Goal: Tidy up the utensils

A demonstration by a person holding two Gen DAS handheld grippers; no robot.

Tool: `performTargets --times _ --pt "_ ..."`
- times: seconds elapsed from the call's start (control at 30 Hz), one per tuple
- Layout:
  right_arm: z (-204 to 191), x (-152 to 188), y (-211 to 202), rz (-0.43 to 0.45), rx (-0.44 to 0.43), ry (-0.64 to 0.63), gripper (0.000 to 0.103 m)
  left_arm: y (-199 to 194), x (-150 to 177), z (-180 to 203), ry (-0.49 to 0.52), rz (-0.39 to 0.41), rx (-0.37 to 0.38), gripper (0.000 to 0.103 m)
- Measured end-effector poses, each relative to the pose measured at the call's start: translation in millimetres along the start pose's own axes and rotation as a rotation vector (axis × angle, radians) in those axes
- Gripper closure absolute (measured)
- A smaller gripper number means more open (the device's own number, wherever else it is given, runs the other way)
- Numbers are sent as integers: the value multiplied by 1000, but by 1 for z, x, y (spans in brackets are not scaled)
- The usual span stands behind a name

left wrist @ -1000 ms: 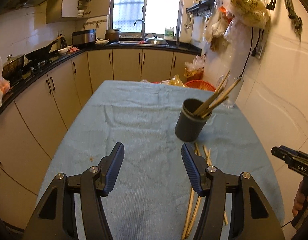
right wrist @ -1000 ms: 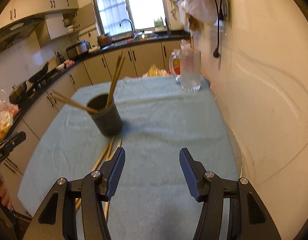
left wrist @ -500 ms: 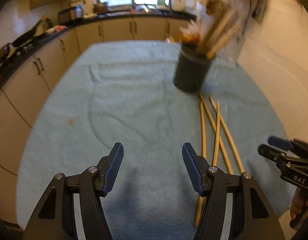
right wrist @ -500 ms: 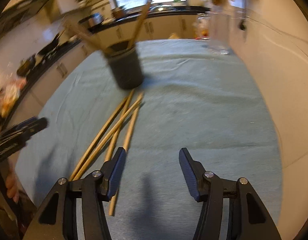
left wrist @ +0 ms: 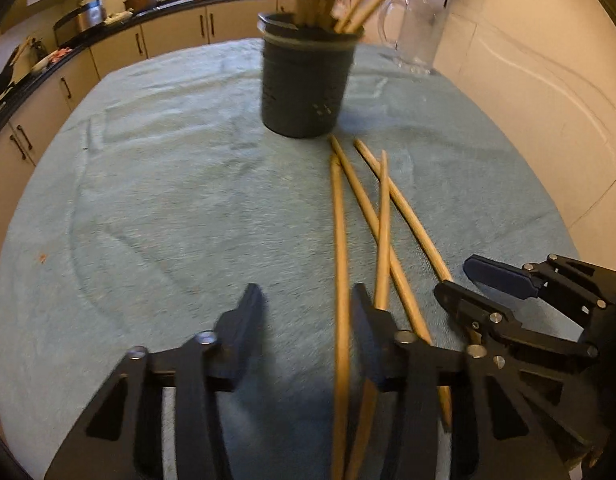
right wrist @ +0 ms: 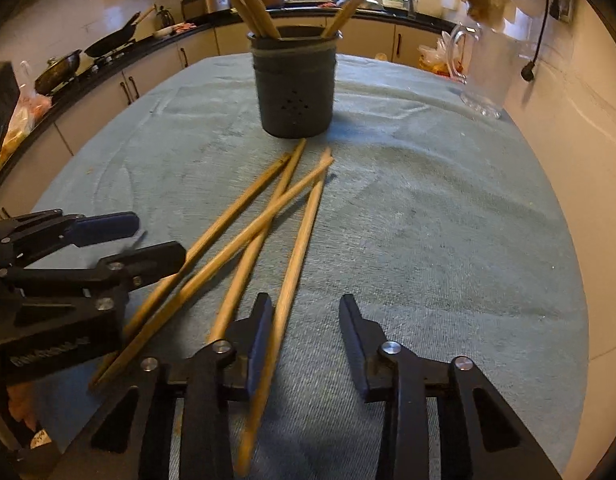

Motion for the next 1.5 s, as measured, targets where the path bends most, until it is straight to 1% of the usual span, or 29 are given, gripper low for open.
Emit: performTargets --times 0.07,0.1,0.13,0.17,0.2,0.27,0.33,0.4,0.47,0.53,0.6,0.67,0.77,0.87,0.97,1.03,1.07,1.1,1.17,1.3,1.37,1.5 --pt "2 -2 0 6 5 -1 74 1 -3 3 7 16 -26 68" --pt "4 -2 0 10 8 3 79 2 -4 4 6 17 -35 74" --pt "5 -2 -1 13 13 8 88 3 -6 2 -6 15 -34 86" --pt "9 -2 -2 17 19 20 92 4 -6 0 -20 9 -31 91" --pt "13 -2 -3 21 16 36 94 5 -7 -5 -45 1 -31 95" --pt "23 -1 -7 35 14 90 95 7 -7 -14 -96 -16 -5 95" --pt "33 1 -12 46 25 128 95 7 -4 -26 -155 -36 -11 96" --pt "42 6 -19 51 28 157 95 6 2 -38 -200 -49 -26 96" --pt "48 12 -25 51 35 171 95 5 8 -47 -244 -65 -18 96" --pt "54 19 -33 48 37 178 95 2 17 -58 -305 -89 22 96" --pt "57 28 -42 44 49 175 95 -1 24 -63 -335 -114 56 96" --pt "58 35 -50 38 58 176 95 -4 29 -65 -342 -126 70 96" --pt "59 44 -55 11 57 174 94 -7 31 -67 -340 -153 84 96" --pt "57 48 -56 1 58 159 92 -9 31 -69 -344 -174 115 96" --pt "57 46 -56 -4 43 161 86 -10 26 -71 -346 -166 115 94" --pt "58 42 -54 -9 18 174 75 -11 21 -74 -333 -156 102 85" --pt "58 40 -53 -12 15 173 73 -12 20 -76 -326 -151 94 76" --pt "58 38 -52 -17 21 166 71 -11 16 -78 -317 -142 77 72" --pt "58 34 -49 -23 37 145 71 -8 10 -80 -299 -138 52 72" --pt "64 21 -40 -40 39 146 71 7 -6 -76 -256 -146 36 72" --pt "70 11 -33 -52 37 156 71 11 -10 -73 -235 -143 32 72" --pt "83 -12 -19 -71 62 152 71 23 -21 -63 -184 -149 23 72"
Point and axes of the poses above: each gripper's, at about its wrist camera, not at the fingertips, and y roughly the way its jaws point, z to its right, x to its underside, the point moved 4 cm from there along y, roughly the way its jaws point, and after that the axes turned 15 degrees about -x, right-handed, at the moved point
